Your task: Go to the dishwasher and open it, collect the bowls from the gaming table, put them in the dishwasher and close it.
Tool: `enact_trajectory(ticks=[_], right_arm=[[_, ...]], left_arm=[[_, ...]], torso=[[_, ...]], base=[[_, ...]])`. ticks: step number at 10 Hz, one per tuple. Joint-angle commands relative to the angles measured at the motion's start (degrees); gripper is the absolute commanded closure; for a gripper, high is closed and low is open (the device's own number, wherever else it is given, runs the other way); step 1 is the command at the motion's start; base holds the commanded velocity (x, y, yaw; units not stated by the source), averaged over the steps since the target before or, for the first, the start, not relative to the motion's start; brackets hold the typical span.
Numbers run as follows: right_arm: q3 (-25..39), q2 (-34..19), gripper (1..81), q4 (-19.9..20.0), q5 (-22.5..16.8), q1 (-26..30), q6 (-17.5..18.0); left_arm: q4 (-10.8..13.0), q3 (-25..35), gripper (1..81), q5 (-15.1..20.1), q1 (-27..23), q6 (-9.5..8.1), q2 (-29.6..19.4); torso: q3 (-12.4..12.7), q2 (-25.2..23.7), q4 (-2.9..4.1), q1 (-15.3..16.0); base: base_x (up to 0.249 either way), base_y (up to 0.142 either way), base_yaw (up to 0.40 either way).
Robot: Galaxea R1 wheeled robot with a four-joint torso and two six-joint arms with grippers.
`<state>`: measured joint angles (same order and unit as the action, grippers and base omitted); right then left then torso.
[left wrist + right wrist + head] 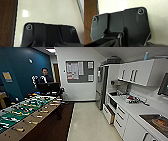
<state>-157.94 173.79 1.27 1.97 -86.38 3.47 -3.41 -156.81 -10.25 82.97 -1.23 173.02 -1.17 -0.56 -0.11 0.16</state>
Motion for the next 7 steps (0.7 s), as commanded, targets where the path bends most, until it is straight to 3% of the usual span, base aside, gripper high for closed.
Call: enact_trajectory(ticks=[1, 7], right_arm=[[-0.16, 0.0, 1.0, -0.04, -2.77, 2.92, 0.04], [-0.16, -0.08, 1.0, -0.13, -2.77, 2.92, 0.04]], left_arm=[[-0.28, -0.08, 1.0, 2.43, -3.38, 0.18, -0.3], [-0.28, -0.08, 1.0, 2.43, -3.38, 0.26, -0.13]], torso=[[0.0, 0.0, 0.0, 0.0], [0.0, 0.0, 0.0, 0.0]], base=[[0.0, 0.0, 0.297], [0.0, 0.0, 0.296]])
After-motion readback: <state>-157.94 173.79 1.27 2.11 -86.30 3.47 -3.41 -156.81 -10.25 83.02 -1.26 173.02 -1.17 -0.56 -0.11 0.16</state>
